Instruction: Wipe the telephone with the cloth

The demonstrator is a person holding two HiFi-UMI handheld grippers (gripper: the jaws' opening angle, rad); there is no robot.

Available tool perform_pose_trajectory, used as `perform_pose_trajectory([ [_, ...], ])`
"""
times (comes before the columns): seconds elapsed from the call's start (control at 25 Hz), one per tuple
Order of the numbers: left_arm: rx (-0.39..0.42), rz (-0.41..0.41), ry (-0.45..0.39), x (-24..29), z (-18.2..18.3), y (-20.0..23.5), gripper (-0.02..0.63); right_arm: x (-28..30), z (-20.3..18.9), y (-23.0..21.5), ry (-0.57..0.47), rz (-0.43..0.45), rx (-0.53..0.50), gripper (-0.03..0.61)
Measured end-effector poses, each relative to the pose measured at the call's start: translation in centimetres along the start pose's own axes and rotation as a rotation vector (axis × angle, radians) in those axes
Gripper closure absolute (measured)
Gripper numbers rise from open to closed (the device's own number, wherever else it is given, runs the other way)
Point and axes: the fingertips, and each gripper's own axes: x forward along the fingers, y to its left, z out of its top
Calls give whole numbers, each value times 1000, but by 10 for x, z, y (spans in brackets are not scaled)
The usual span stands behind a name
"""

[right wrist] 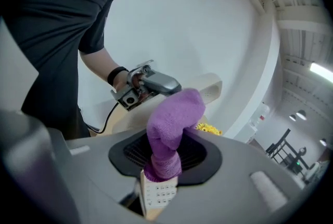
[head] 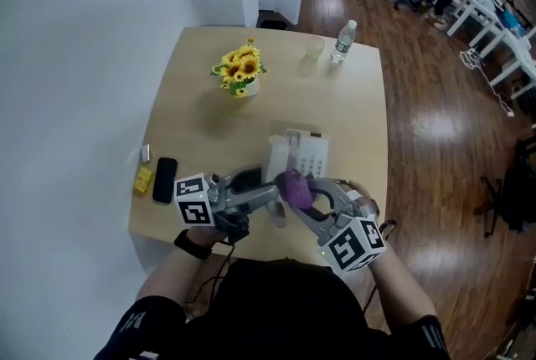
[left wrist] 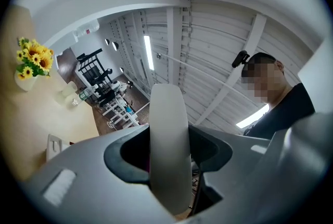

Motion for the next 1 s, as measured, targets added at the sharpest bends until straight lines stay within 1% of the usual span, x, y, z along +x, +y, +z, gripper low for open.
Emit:
perform_pose_trajectory([
  [0.08, 8, 4, -25, -1, 6, 1, 399, 1, -4, -3, 15, -9, 2, 448],
  [0.2, 30, 27, -69, -3, 18, 3, 399, 8, -4, 6, 27, 36, -30, 448],
  [0.28, 24, 25, -126, -6, 29, 2, 400, 10, -2, 16, 38, 80, -31, 449],
  [0.4, -8, -1, -226, -12, 49, -3, 400, 12, -5, 32, 34, 123, -10, 449],
  [0.48, -14, -9, -262, -12, 56, -4, 400, 16, -7, 44, 26, 138, -13, 449],
  [0.68, 15, 2, -233, -9, 49, -7, 400, 24, -2, 64, 38, 145, -29, 448],
  [0.76, 4, 4, -240, -10, 49, -6, 400, 21, -5, 74, 42, 189, -39, 449],
  [0.84, -6, 7, -255, -12, 49, -5, 400, 17, -11, 89, 57, 248, -81, 449],
  [0.88, -11, 6, -263, -13, 49, -5, 400, 15, -13, 92, 65, 258, -94, 449],
  [0.92, -15, 2, -269, -13, 50, -5, 400, 13, -13, 90, 69, 247, -90, 448],
  [1.0, -19, -11, -270, -13, 50, -7, 400, 9, -11, 71, 62, 185, -35, 449],
])
